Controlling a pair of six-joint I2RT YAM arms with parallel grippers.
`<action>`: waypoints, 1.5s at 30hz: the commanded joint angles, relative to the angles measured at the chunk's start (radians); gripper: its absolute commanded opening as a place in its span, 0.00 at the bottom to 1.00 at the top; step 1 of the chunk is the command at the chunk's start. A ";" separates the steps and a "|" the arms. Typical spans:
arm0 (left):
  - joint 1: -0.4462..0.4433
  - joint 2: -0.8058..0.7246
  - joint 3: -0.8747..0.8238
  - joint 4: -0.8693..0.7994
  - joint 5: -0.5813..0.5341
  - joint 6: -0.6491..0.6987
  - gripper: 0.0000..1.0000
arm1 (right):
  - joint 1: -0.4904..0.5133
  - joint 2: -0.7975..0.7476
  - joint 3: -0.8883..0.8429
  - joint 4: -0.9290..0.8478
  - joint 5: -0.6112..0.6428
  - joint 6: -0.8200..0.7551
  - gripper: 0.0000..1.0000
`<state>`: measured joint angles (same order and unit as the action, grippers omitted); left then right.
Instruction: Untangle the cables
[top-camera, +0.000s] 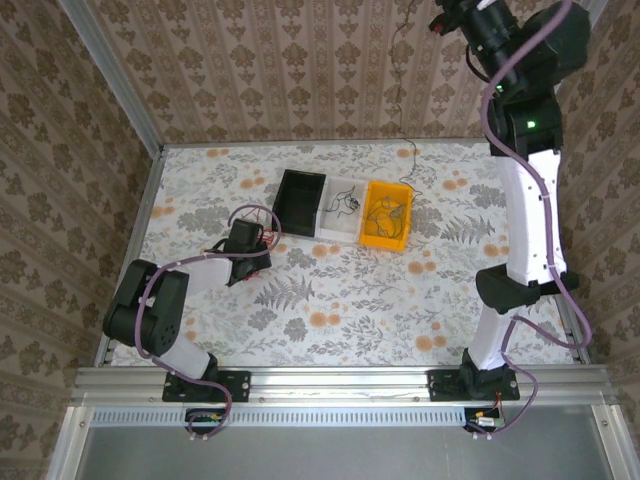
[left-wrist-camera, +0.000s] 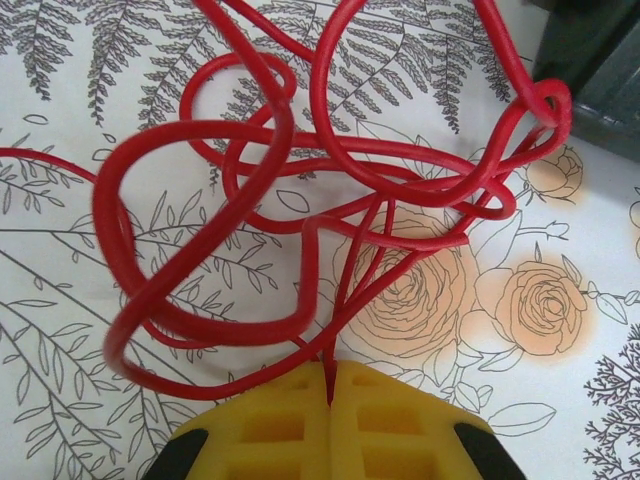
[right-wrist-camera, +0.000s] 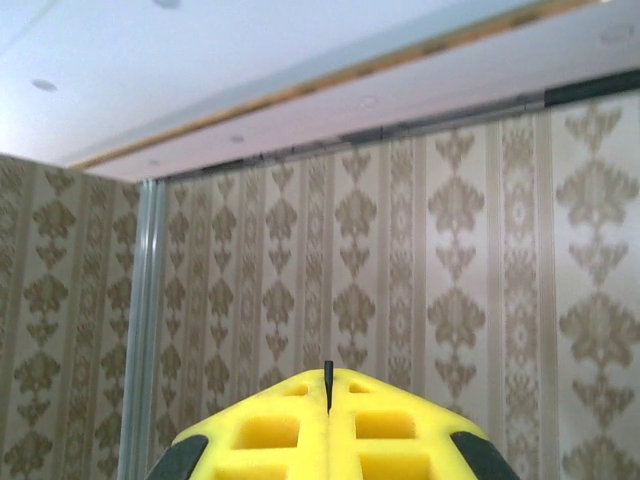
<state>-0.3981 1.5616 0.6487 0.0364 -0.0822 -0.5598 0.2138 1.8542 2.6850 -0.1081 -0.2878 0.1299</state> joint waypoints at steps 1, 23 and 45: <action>-0.043 0.051 -0.026 -0.014 0.170 0.011 0.00 | 0.012 0.033 0.022 0.013 0.006 -0.010 0.00; -0.043 0.080 -0.011 -0.006 0.180 0.018 0.00 | 0.026 -0.065 0.062 0.117 0.010 -0.110 0.00; -0.047 0.117 0.003 0.021 0.189 0.023 0.00 | -0.038 -0.251 -0.165 0.023 0.012 -0.054 0.00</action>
<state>-0.3981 1.5906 0.6632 0.0528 -0.0677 -0.5552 0.1787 1.5944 2.5668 -0.0387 -0.2398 -0.0185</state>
